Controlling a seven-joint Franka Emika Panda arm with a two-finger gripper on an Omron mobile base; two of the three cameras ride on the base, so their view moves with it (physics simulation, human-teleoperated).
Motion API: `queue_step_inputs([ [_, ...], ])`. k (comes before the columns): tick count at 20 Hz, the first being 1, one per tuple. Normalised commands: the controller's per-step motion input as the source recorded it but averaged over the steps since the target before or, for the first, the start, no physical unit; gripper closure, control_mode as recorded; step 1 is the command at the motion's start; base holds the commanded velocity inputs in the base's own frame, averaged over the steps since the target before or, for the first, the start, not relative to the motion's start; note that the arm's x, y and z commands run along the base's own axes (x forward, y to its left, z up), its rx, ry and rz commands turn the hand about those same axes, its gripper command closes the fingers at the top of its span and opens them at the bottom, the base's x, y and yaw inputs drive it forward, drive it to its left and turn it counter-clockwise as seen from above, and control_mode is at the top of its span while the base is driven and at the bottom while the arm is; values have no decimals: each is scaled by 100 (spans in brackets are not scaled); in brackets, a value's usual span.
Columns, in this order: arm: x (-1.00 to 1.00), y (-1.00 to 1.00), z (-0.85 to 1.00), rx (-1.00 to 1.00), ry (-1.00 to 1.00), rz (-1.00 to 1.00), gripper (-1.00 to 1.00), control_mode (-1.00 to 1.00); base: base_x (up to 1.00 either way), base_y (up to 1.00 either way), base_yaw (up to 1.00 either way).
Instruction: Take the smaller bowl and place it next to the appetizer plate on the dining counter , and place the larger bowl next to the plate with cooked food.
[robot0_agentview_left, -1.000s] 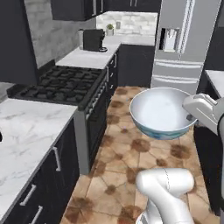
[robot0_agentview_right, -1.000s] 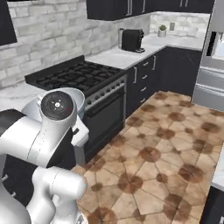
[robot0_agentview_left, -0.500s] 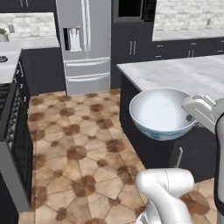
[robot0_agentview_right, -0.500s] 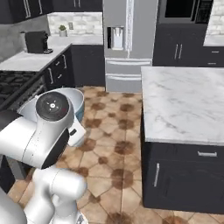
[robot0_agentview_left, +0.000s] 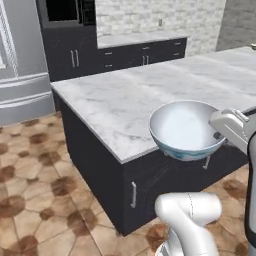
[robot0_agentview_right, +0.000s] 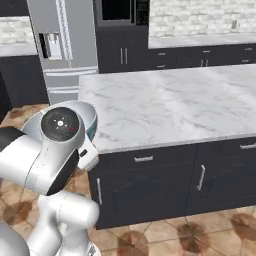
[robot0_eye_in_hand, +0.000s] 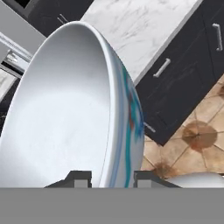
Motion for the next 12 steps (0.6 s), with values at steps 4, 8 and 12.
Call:
queue_step_inputs([
  [4, 0, 0, 0, 0, 0, 0, 100, 100, 21, -99, -55],
  [8, 0, 0, 0, 0, 0, 0, 100, 100, 41, -92, -56],
  [12, 0, 0, 0, 0, 0, 0, 100, 100, 43, -84, -60],
])
